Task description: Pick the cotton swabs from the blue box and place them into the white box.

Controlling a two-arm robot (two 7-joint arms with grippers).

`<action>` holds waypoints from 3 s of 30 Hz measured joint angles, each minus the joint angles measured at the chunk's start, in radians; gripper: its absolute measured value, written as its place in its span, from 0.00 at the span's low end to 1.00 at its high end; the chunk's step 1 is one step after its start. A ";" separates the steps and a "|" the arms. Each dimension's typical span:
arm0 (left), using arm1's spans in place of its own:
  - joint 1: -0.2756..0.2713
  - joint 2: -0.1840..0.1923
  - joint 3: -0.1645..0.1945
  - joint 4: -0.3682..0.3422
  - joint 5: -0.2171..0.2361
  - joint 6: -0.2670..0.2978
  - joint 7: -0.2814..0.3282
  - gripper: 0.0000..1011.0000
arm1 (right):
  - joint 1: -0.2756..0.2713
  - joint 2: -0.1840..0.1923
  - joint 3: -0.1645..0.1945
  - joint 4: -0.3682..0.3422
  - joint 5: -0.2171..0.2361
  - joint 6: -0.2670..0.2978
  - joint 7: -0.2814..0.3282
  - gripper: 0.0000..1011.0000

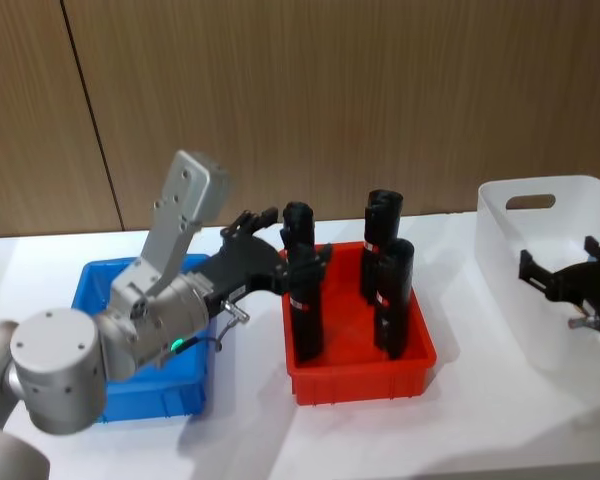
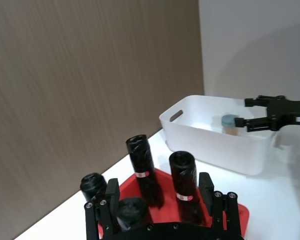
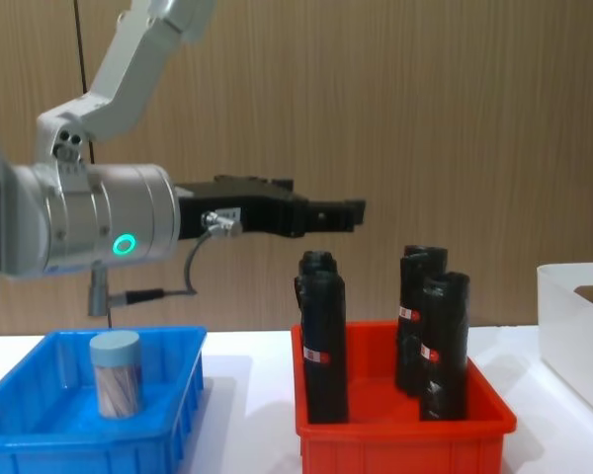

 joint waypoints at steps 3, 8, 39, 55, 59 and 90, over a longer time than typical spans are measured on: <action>0.022 0.006 0.004 -0.020 0.009 -0.012 0.038 0.99 | -0.030 0.002 -0.009 -0.040 0.005 -0.007 0.000 0.99; 0.064 0.017 0.012 -0.055 0.026 -0.033 0.109 0.99 | -0.080 0.004 -0.025 -0.109 0.013 -0.019 -0.001 0.99; 0.257 0.067 0.047 -0.218 0.104 -0.134 0.441 0.99 | -0.307 0.017 -0.095 -0.419 0.049 -0.073 -0.003 0.99; 0.258 0.067 0.046 -0.218 0.104 -0.134 0.444 0.99 | -0.308 0.016 -0.095 -0.421 0.048 -0.073 -0.002 0.99; 0.258 0.067 0.046 -0.218 0.104 -0.134 0.444 0.99 | -0.308 0.016 -0.095 -0.421 0.048 -0.073 -0.002 0.99; 0.258 0.067 0.046 -0.218 0.104 -0.134 0.444 0.99 | -0.232 0.006 -0.080 -0.303 0.054 -0.084 0.097 0.99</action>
